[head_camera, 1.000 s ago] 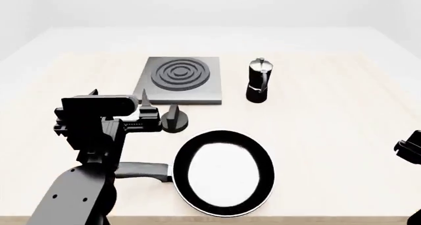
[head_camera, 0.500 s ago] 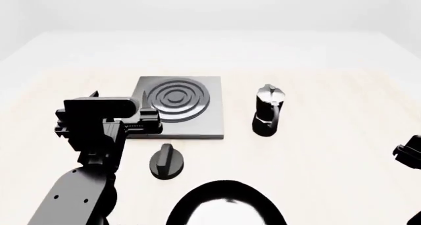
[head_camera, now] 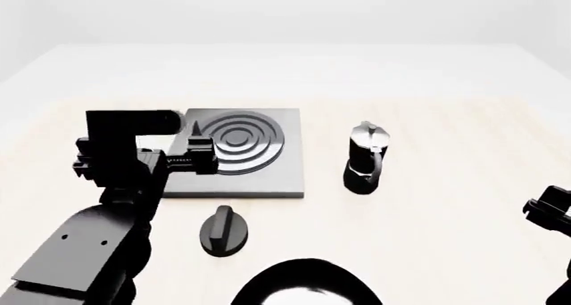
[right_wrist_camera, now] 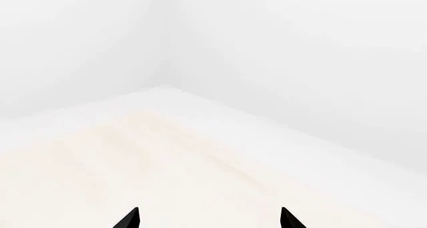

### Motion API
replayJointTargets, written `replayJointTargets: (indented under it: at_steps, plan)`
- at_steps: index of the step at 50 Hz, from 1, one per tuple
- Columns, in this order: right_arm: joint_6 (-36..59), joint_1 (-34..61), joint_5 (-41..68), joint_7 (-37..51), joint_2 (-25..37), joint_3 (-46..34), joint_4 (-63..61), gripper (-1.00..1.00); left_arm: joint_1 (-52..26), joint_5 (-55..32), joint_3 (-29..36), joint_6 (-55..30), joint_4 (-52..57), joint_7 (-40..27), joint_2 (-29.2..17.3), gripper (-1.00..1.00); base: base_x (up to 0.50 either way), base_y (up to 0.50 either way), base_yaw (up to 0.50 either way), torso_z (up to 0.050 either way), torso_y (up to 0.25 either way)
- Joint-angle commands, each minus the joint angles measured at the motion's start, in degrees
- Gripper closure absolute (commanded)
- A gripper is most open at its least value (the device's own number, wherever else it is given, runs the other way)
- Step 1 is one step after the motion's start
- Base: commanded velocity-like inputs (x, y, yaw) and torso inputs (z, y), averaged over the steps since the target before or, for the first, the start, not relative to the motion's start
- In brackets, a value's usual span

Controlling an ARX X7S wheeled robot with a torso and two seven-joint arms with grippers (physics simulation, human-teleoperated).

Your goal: Turn on the stove and put the frying pan on it.

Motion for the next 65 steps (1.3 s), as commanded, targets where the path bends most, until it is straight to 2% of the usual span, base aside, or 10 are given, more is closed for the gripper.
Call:
replayJointTargets:
  at_steps: [1, 3, 4, 6, 8, 9, 10, 43, 53, 65]
  plan:
    - [3.3, 0.8, 1.3, -1.1, 0.5, -0.7, 0.5, -1.00, -20.6, -30.9, -7.1, -25.1, -15.5, -24.7, -10.7, -1.00, 0.00, 0.00, 0.00, 0.000, 0.000]
    - [3.6, 1.1, 1.5, -1.1, 0.4, -0.9, 0.8, -1.00, -24.0, -48.1, -4.2, -24.9, -24.0, -41.9, -14.3, -1.00, 0.00, 0.00, 0.00, 0.000, 0.000]
    - [4.1, 1.4, 1.9, -1.4, 0.3, -1.0, 0.9, -1.00, -27.4, -56.7, 2.3, -24.0, -32.6, -50.5, -18.8, -1.00, 0.00, 0.00, 0.00, 0.000, 0.000]
    - [4.3, 1.5, 1.9, -1.3, 0.4, -1.0, 0.9, -1.00, -28.1, -73.9, 4.0, -23.4, -35.6, -65.2, -20.1, -1.00, 0.00, 0.00, 0.00, 0.000, 0.000]
    - [4.3, 1.5, 2.0, -1.3, 0.3, -0.9, 0.9, -1.00, -27.8, -91.1, 4.2, -22.9, -36.3, -63.9, -20.7, -1.00, 0.00, 0.00, 0.00, 0.000, 0.000]
    - [4.3, 1.5, 2.0, -1.3, 0.3, -0.8, 1.0, -1.00, -27.5, -93.4, 4.7, -22.2, -38.2, -64.5, -21.1, -1.00, 0.00, 0.00, 0.00, 0.000, 0.000]
    - [4.2, 1.5, 2.0, -1.4, 0.0, -1.9, 2.3, -1.00, -23.7, -91.7, 5.5, -23.6, -40.1, -62.1, -22.8, -1.00, 0.00, 0.00, 0.00, 0.000, 0.000]
    - [3.4, 1.2, 2.3, -0.9, -0.1, -2.2, 3.4, -1.00, -22.4, -89.2, 10.0, -18.6, -39.9, -56.8, -26.3, -1.00, 0.00, 0.00, 0.00, 0.000, 0.000]
    - [2.4, 0.7, 2.5, -0.9, -0.3, -2.2, 4.4, -1.00, -21.4, -82.8, 11.2, -18.0, -41.9, -47.8, -27.9, -1.00, 0.00, 0.00, 0.00, 0.000, 0.000]
    - [3.2, 0.8, 2.9, -0.7, -0.1, -2.1, 3.5, -1.00, -23.0, -71.4, 15.8, -16.1, -47.3, -26.9, -32.3, -1.00, 0.00, 0.00, 0.00, 0.000, 0.000]
